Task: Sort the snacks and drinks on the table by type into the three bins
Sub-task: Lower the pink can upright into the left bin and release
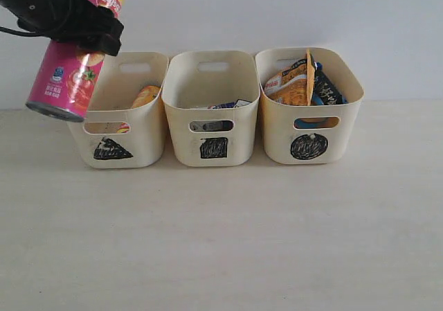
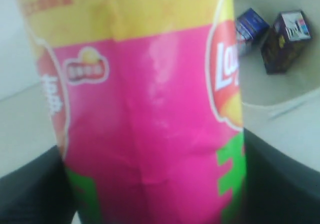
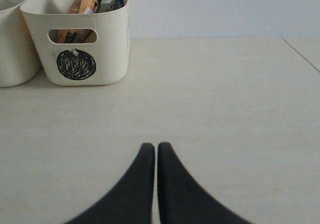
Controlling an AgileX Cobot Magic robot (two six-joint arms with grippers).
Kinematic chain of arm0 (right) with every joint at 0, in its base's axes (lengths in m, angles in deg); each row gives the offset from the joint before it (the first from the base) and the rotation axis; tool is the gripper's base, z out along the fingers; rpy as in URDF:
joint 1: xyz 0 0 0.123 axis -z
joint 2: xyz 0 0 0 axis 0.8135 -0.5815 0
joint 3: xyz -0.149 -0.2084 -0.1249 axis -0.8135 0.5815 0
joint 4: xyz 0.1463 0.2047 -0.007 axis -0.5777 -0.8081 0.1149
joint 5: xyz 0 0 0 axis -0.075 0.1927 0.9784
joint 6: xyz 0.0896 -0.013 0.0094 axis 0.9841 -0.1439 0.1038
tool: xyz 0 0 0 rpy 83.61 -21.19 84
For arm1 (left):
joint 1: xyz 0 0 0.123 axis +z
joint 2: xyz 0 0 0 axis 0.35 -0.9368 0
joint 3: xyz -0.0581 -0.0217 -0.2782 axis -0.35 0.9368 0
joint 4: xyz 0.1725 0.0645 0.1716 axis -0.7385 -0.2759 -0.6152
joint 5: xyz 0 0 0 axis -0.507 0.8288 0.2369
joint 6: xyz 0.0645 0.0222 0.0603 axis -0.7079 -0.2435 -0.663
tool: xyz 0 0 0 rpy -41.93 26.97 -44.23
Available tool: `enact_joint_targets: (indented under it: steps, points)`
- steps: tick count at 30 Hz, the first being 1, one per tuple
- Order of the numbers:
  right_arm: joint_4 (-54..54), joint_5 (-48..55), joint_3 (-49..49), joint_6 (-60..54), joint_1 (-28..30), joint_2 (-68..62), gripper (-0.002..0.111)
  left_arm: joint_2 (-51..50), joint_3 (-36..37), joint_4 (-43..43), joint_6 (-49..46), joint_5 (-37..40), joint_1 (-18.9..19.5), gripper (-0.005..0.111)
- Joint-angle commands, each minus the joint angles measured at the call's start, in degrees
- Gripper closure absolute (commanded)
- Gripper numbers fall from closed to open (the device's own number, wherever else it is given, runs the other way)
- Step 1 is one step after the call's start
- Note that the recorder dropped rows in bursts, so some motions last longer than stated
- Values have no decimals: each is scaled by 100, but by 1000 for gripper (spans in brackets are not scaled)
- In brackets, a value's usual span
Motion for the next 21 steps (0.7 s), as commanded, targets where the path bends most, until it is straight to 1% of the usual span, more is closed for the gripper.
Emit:
enact_joint_targets:
  steps: [1, 4, 13, 21]
  points:
    - [39, -48, -2, -1, 45, 26, 108, -216, -207, 75, -39, -596, 257, 102]
    - [39, -48, -2, -1, 45, 26, 108, -509, -506, 90, -39, -691, 374, 102]
    - [39, -48, -2, -1, 45, 26, 108, -1652, -1581, 90, -39, -1284, 400, 102]
    - [39, -48, -2, -1, 45, 26, 108, -2630, -2386, 90, -14, -1375, 609, 102]
